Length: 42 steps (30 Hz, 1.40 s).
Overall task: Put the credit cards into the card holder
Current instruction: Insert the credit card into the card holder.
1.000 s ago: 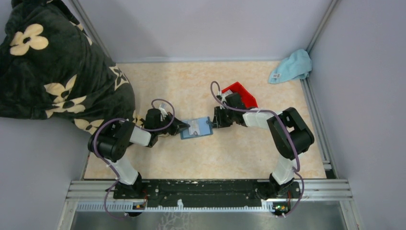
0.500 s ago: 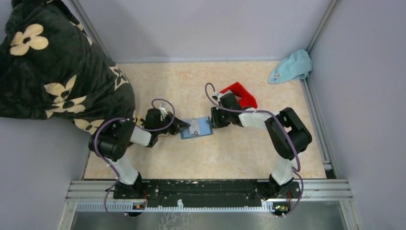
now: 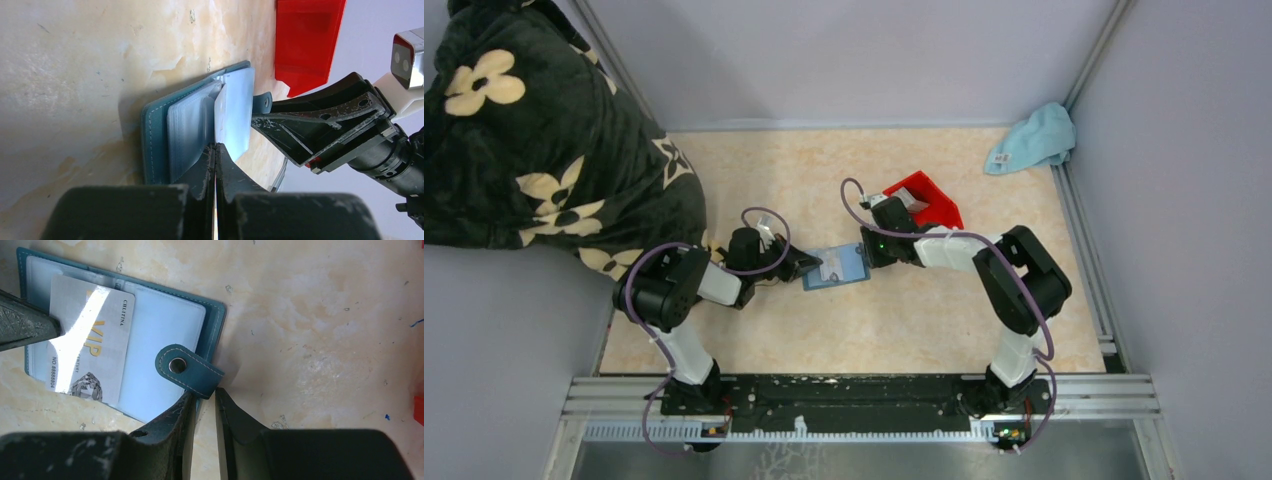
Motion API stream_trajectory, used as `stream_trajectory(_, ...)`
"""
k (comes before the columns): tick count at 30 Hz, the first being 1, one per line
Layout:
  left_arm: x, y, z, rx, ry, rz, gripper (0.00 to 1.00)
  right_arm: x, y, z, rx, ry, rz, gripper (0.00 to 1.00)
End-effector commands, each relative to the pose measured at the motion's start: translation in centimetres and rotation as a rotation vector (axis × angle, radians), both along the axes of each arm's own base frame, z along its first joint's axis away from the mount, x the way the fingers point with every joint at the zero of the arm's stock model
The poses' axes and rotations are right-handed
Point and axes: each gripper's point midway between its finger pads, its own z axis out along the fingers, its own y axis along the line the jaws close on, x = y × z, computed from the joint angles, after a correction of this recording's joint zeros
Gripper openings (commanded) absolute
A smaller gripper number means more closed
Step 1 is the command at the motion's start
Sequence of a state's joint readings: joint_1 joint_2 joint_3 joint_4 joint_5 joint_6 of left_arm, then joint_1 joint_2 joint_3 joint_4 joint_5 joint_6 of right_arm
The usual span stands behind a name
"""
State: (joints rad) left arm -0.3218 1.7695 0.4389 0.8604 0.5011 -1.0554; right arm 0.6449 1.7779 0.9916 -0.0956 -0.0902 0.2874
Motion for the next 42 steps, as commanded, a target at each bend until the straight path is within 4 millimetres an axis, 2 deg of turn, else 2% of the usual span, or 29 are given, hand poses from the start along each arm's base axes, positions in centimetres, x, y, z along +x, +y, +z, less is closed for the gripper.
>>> stream_trajectory(1, -0.2, -0.6, 0.2, -0.006, -0.02, -0.025, 0.0, -0.1, -1.4, -1.9, -0.111, 0.014, -0.01, 0.22)
stream_trajectory(14, -0.5, -1.7, -0.3, 0.046, -0.034, -0.068, 0.0, -0.8, -1.2, -2.7, -0.135, 0.034, 0.01, 0.21)
stream_trajectory(21, -0.8, -1.4, -1.0, 0.039, -0.005, -0.038, 0.0, -1.1, -1.3, -3.0, -0.14, 0.043, 0.014, 0.21)
stream_trajectory(29, -0.6, 0.3, -0.9, 0.013, 0.029, 0.121, 0.0, -1.5, -1.4, -3.3, -0.144, 0.05, 0.018, 0.21)
stream_trajectory(42, -0.6, -1.3, -0.5, -0.051, 0.047, 0.127, 0.0, -1.8, -0.8, -3.4, -0.141, 0.052, 0.028, 0.21)
